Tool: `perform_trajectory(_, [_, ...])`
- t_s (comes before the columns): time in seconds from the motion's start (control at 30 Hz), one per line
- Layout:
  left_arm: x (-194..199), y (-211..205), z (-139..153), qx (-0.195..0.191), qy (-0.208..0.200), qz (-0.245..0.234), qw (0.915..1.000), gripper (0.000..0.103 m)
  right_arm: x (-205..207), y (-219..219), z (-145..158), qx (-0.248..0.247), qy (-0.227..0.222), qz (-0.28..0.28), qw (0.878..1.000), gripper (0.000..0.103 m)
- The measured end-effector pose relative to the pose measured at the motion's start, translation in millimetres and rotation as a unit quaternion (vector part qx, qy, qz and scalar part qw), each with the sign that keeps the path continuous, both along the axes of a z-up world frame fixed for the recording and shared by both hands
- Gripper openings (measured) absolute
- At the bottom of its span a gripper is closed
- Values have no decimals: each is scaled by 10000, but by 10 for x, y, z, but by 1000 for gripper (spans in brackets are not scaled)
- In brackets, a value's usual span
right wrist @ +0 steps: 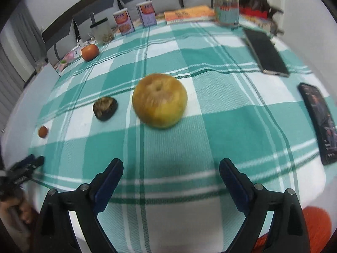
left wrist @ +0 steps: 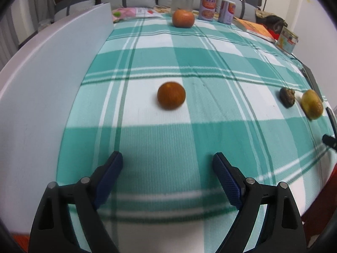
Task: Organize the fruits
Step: 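Lower the apple back onto the table and open the right tool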
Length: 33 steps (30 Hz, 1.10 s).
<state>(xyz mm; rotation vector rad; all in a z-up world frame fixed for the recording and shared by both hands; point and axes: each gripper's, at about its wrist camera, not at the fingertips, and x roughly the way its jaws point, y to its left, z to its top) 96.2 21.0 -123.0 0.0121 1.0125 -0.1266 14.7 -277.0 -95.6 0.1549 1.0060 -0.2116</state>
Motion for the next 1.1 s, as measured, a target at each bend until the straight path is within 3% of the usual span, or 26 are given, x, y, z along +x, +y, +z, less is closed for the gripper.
perform_trajectory(0.17, [-90,27,39,-134,47,32,9999,89,-1,130,-23,-272,52,236,9993,92])
perform_trajectory(0.3, [-131,85,100,-403,12,88,9991,89,-28,125,-100,-183,202,227,9994,92])
perform_trajectory(0.4, [-139,98,69,-345,9,123,9993,89,-32,165,-161,-307,311,277,9987,93])
perform_trajectory(0.47, [-143,105,23,-326,55,144,9993,89,-32,190,-181,-324,345,308,9984,99])
perform_trajectory(0.67, [-187,-29,-29,192,-37,-57,9998,92,-47,253,-242,-512,385,392,9972,103])
perform_trajectory(1.1, [-189,-28,-43,271,-10,-55,9996,94,-67,272,-248,-569,280,392,9972,103])
